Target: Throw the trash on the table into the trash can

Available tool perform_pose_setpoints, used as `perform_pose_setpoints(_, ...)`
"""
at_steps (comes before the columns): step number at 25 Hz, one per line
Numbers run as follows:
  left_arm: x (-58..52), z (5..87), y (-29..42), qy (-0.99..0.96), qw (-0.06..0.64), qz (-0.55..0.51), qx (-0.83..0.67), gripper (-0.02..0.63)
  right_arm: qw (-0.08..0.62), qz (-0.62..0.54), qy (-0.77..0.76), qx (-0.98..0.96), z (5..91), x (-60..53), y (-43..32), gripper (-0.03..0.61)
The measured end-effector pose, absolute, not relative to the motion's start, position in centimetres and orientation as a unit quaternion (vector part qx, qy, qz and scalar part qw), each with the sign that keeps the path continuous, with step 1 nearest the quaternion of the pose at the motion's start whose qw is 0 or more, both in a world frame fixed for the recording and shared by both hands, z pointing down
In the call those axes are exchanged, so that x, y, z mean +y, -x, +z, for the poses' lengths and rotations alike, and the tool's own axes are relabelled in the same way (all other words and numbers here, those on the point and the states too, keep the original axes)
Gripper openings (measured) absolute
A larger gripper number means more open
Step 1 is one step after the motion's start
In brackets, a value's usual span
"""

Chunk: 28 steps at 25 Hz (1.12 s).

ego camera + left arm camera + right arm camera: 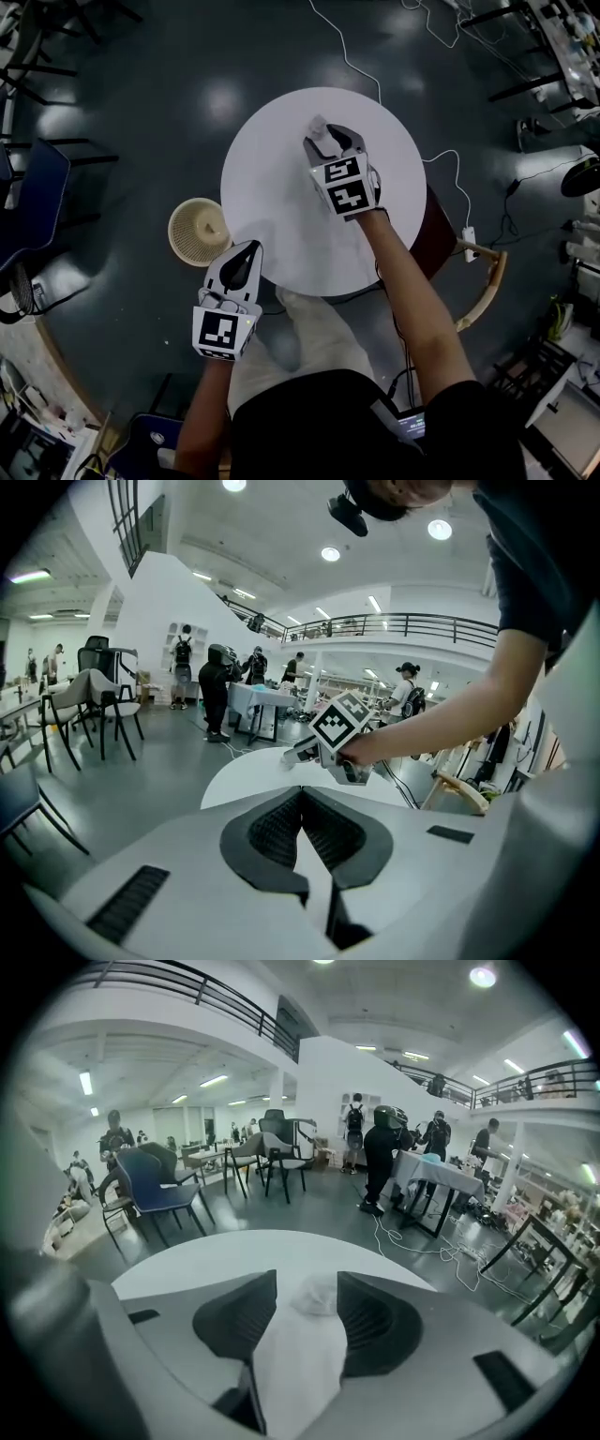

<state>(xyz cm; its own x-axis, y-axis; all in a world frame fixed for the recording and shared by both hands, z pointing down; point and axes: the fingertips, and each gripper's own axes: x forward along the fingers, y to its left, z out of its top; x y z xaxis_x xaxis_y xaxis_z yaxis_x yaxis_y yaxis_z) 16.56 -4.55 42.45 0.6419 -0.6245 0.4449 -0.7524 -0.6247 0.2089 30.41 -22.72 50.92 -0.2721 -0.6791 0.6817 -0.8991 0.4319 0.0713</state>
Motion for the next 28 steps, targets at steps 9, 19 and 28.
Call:
perform_pose_setpoints(9, -5.2, 44.3, -17.0, -0.88, 0.202, 0.174, -0.394, 0.015, 0.339, 0.193, -0.516, -0.763, 54.3, -25.5, -31.8, 0.221)
perform_pose_setpoints(19, -6.4, 45.0, -17.2, -0.878, 0.206, 0.177, -0.395, 0.015, 0.331, 0.199, -0.548, -0.742, 55.4, -25.8, -32.2, 0.141)
perform_pose_setpoints(28, -7.2, 45.1, -16.5, -0.878, 0.203, 0.179, -0.395, 0.015, 0.322, 0.207, -0.552, -0.741, 55.0, -25.4, -31.9, 0.117)
